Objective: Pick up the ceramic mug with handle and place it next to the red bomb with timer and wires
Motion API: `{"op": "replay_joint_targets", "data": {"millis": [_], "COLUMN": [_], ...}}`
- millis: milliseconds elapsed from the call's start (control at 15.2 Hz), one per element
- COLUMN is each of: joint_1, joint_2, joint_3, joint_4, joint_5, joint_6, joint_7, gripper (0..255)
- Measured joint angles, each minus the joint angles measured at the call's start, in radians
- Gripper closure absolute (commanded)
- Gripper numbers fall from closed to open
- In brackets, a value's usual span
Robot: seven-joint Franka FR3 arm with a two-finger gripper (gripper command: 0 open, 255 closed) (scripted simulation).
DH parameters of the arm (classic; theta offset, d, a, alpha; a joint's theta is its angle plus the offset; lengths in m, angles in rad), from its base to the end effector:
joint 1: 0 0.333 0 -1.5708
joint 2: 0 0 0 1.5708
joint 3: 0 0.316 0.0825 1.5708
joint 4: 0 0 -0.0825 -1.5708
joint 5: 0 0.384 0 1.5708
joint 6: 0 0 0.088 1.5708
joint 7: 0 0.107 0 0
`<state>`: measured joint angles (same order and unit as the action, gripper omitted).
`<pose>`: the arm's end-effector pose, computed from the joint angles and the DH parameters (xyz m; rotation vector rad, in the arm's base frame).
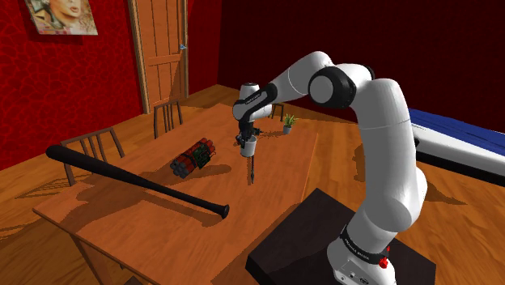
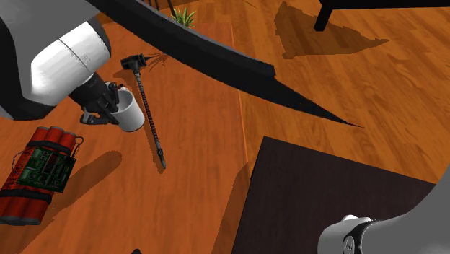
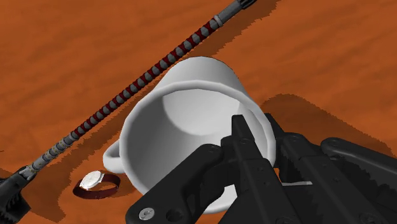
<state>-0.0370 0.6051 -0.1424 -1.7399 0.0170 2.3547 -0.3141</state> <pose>0.6602 -0.1106 0.2338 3.0629 0.2277 -0.0022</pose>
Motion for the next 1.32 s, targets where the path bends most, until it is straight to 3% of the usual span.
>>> {"op": "replay_joint_targets", "data": {"millis": [858,1254,1320], "joint_1": [-0.01,-0.01,-0.01], "joint_2": [0.13,0.136,0.134], "joint_3": [0.012,0.014,0.014], "joint_4": [0.024,0.027,0.025], "joint_5": [0.013,0.013,0.013], "joint_6": [0.107,0.116,0.118], "joint_7": [-0.001,0.0,-0.001], "gripper": [255,255,0]}}
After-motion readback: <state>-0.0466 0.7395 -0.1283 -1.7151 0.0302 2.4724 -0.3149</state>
